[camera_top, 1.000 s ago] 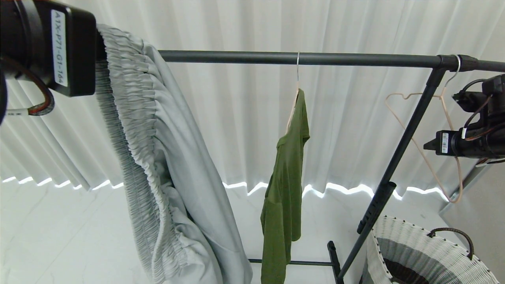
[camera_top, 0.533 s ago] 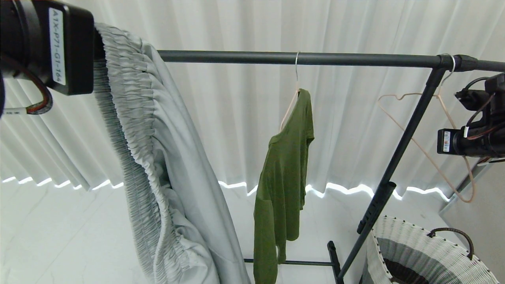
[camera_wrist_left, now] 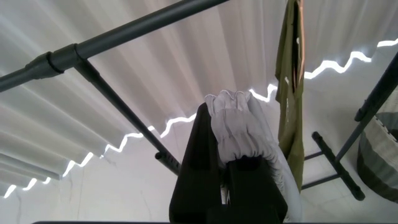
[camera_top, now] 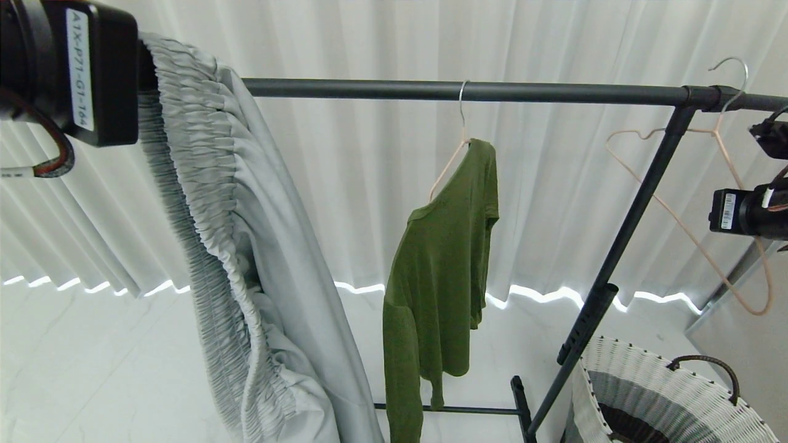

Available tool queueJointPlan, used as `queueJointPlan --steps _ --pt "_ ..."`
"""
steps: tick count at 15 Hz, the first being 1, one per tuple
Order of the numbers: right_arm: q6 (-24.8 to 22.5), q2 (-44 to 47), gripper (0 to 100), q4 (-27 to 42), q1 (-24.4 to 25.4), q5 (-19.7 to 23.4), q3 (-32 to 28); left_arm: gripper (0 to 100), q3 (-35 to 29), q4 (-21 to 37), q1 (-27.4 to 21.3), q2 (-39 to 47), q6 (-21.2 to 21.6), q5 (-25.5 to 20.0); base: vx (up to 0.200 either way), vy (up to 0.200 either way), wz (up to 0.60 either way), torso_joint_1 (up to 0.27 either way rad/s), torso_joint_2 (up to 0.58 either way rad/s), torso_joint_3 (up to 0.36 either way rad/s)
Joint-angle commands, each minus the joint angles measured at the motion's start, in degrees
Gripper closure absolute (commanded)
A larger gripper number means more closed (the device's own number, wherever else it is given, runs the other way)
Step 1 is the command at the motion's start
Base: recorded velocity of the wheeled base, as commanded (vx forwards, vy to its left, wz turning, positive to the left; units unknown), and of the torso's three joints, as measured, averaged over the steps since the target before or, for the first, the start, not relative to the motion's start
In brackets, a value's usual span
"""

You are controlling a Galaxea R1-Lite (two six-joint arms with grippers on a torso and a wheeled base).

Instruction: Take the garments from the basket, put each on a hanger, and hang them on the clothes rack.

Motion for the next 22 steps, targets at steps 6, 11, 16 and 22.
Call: queueJointPlan --steps 6,11,16,22 --pt "-0.33 -11.23 100 0.11 0.05 -3.12 7.71 100 -0.02 0.01 2.05 -1.65 1.34 0.20 -0.100 0.000 0.00 0.003 0.00 0.000" --pt "-2.62 -18.61 100 0.11 0.14 -3.38 14.74 100 -0.02 0.01 2.49 -2.18 1.51 0.20 -0.200 0.000 0.00 -0.002 0.00 0.001" --pt "-3.67 -23.36 100 0.11 8.05 -3.29 15.79 100 0.42 0.01 2.49 -2.00 1.51 0.11 -0.080 0.000 0.00 -0.001 0.00 0.001" --pt "-6.05 -24.33 100 2.66 35.12 -2.76 14.12 100 2.18 0.01 2.49 -1.74 4.50 0.38 0.000 0.000 0.00 0.000 0.00 0.000"
